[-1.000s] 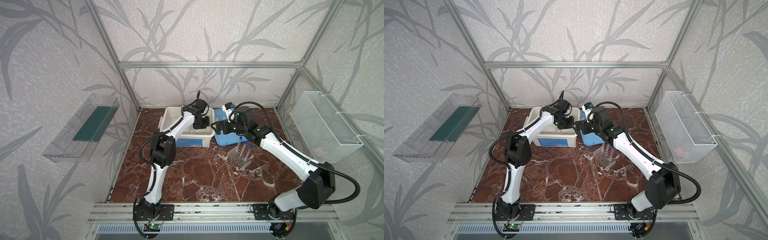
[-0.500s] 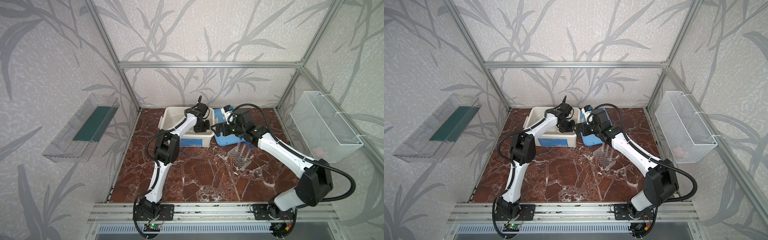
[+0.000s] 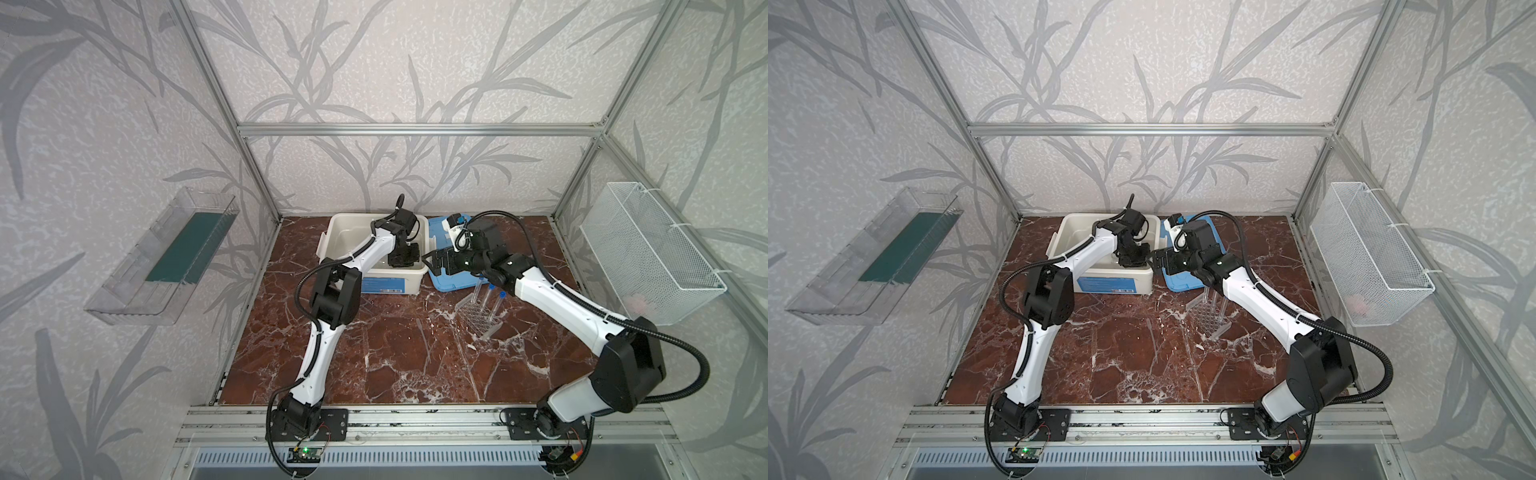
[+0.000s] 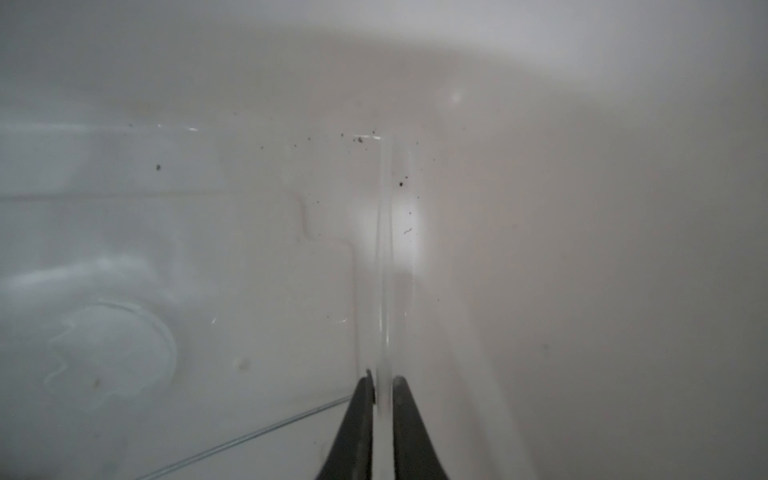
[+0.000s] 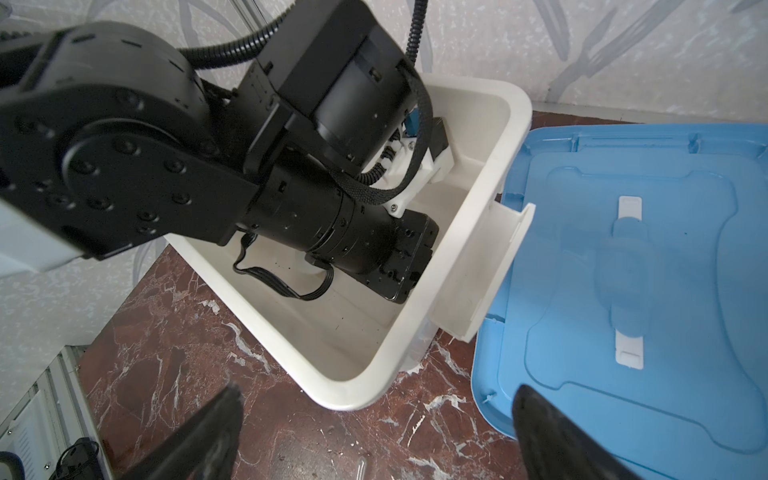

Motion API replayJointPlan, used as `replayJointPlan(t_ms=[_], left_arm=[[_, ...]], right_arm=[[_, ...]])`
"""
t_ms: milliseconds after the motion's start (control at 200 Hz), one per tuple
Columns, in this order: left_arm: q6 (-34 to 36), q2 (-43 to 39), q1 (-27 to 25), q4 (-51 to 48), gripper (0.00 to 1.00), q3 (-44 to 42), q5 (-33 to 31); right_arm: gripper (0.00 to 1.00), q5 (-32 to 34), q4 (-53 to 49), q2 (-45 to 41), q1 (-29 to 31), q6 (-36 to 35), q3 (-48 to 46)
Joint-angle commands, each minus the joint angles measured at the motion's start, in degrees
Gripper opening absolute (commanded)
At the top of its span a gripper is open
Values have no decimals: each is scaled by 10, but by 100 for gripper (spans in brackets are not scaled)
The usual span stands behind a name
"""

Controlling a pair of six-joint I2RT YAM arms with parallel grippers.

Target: Organize the chemistry lab equipment

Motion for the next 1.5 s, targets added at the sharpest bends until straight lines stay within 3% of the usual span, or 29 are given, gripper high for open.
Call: replayJointPlan(t_ms=[0,165,410,560,775,950,1139,1359,1494], left_arm=[[0,9,1,-14,19,6,-17],[-1,2,1,-15,22,10,-26],[1,-40,-1,-24,42,15,-45],[2,-84,-1,-36,48,20,-63],[-2,-166,-1,-25,74,-5,-77],[-20,-260,-6,16,99,-75,-63],[-45,-359,-18,27,99,-151,-46],[-23,-461,-82,-15,99,-240,-97],[-68,-522,-112,15,99,-341,-89]], right_arm=[[99,5,11,-12,-4,-5,-6],[99,7,13,-16,-6,-5,-11],[99,9,5,-30,-8,-7,-13],[99,15,-1,-46,-9,-10,-13],[99,18,2,-87,-9,-15,-27],[99,23,-2,-140,-9,-33,-45],[99,34,-46,-184,-11,-52,-51],[99,-45,-94,-237,-10,-88,-91],[99,-53,-119,-259,-9,-109,-124]])
